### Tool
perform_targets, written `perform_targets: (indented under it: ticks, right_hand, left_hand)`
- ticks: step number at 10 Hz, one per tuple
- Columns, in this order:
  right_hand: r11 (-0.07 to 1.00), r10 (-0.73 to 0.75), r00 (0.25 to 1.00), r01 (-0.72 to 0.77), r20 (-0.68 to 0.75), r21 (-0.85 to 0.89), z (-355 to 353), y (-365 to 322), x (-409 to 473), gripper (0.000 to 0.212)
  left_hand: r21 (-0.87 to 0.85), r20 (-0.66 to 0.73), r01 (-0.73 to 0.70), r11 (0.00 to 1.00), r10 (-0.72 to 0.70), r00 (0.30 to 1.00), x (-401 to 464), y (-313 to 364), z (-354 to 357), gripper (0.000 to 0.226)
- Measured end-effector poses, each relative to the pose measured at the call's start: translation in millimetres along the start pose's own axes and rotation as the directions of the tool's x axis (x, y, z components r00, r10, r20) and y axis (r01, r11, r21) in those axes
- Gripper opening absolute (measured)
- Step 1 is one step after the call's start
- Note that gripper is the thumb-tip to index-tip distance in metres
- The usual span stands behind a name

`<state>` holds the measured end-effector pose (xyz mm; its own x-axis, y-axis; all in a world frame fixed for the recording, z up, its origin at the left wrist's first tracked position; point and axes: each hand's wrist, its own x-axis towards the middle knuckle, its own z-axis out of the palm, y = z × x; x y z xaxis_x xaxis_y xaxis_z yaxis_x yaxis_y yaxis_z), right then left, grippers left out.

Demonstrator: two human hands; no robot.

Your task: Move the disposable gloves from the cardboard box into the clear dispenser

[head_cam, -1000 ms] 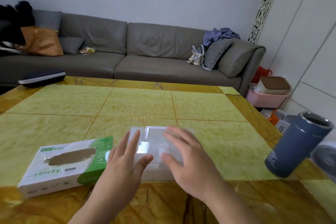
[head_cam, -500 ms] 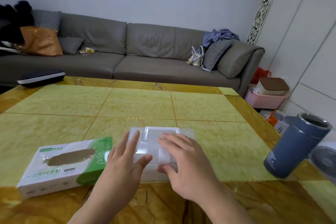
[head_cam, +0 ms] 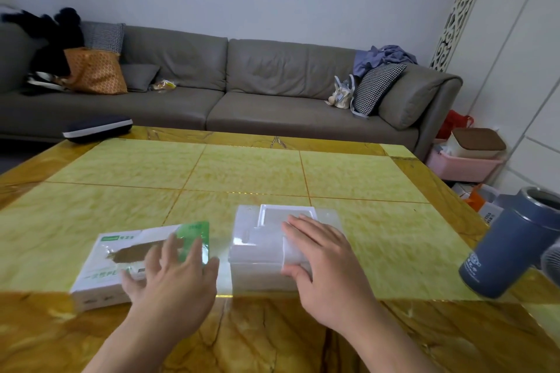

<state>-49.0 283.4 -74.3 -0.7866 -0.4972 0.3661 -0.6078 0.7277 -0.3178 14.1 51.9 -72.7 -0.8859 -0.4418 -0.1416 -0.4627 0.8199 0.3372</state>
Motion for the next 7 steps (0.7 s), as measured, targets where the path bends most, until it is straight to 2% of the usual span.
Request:
perform_targets:
  ticks: [1, 2, 3, 6, 7]
  right_hand:
    - [1.0, 0.0, 1.0, 0.0, 0.003, 0.001, -1, 1, 2, 0.067]
    - [1.0, 0.006, 1.0, -0.006, 0.007, -0.001, -2, 1, 3, 0.068]
    - [1.0, 0.007, 1.0, -0.007, -0.001, -0.01, -1, 4, 3, 0.068]
    - [0.998, 0.038, 0.999, -0.039, 0.032, 0.042, -9, 0, 3, 0.072]
    - [0.982, 0.098, 0.991, -0.081, -0.091, 0.173, -32, -9, 5, 0.067]
  left_hand:
    - [0.05, 0.074, -0.114, 0.992, 0.11, 0.991, 5, -3, 13, 0.064]
    - [0.018, 0.072, -0.269, 0.963, 0.267, 0.961, 6, 0, 21, 0.061]
    - [0.041, 0.057, -0.308, 0.95, 0.306, 0.95, 4, 2, 27, 0.064]
    - [-0.069, -0.119, -0.317, 0.946, 0.308, 0.944, -1, 8, 17, 0.065]
    - [-0.195, -0.265, -0.364, 0.911, 0.309, 0.913, 1, 3, 6, 0.06]
